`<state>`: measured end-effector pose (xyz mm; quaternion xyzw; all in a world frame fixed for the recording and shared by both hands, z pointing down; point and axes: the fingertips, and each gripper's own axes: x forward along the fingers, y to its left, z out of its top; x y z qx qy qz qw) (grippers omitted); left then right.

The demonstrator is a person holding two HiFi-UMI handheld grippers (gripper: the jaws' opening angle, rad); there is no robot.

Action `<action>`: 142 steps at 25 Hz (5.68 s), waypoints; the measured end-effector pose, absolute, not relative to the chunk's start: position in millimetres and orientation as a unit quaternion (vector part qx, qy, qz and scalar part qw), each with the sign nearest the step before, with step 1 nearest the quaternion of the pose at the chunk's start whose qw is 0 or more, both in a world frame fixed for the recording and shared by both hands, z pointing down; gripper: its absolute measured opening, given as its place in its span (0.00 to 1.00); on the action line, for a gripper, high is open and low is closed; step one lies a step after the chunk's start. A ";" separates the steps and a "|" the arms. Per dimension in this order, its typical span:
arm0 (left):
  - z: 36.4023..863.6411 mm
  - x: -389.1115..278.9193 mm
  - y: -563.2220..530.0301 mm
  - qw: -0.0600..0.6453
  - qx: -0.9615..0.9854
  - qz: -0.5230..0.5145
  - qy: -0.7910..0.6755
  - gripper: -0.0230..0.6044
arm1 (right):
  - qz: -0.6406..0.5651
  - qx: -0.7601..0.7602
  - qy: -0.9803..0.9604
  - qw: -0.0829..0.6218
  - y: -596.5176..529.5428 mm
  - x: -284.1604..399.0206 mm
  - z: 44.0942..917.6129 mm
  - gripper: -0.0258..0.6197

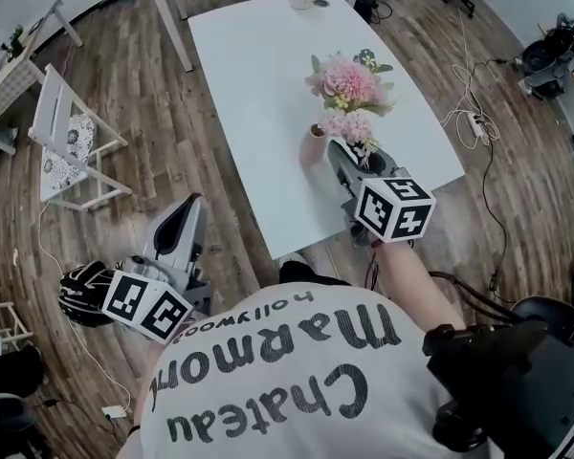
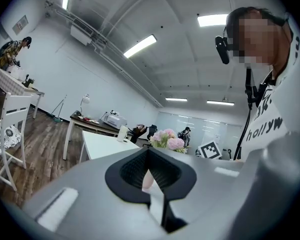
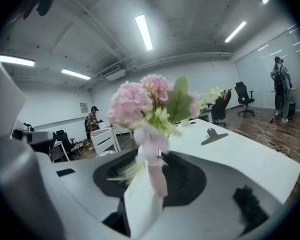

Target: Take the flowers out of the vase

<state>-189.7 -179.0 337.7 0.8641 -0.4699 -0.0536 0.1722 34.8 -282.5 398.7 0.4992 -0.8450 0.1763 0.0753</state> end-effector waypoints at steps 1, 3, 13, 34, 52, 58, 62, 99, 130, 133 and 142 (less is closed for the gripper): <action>338.9 -187.5 -186.6 0.174 0.864 -0.051 -0.470 0.05 | 0.177 0.496 -0.846 0.075 -290.3 35.0 399.0 0.28; 341.5 -185.4 -200.2 0.180 0.862 -0.047 -0.472 0.05 | 0.176 0.490 -0.850 0.075 -304.4 33.5 398.0 0.28; 353.8 -174.4 -239.4 0.202 0.853 -0.039 -0.480 0.05 | 0.163 0.463 -0.870 0.053 -346.3 31.2 381.9 0.20; 361.2 -172.7 -229.1 0.204 0.848 -0.040 -0.488 0.05 | 0.156 0.433 -0.888 -0.002 -341.4 30.1 365.1 0.10; 335.9 -174.8 -190.2 0.179 0.849 -0.063 -0.494 0.05 | 0.066 0.434 -0.898 -0.038 -311.4 34.2 310.2 0.10; 329.4 -180.4 -172.4 0.170 0.848 -0.067 -0.498 0.05 | 0.039 0.446 -0.893 -0.038 -309.8 38.3 296.4 0.10; 326.8 -186.4 -163.0 0.165 0.847 -0.068 -0.501 0.05 | 0.026 0.458 -0.887 -0.048 -312.4 42.2 286.0 0.10; 317.4 -152.6 -73.3 0.165 0.888 -0.068 -0.424 0.05 | 0.012 0.460 -0.881 -0.115 -147.3 42.1 231.2 0.07; 338.7 40.2 64.7 0.196 0.869 -0.089 -0.446 0.05 | 0.062 0.423 -0.901 -0.073 3.0 220.6 275.8 0.07; 344.1 47.4 79.4 0.206 0.857 -0.085 -0.464 0.05 | 0.069 0.412 -0.906 -0.070 10.4 226.6 282.9 0.07; 337.8 64.8 104.0 0.201 0.847 -0.082 -0.485 0.05 | 0.079 0.391 -0.915 -0.064 29.9 240.9 291.1 0.07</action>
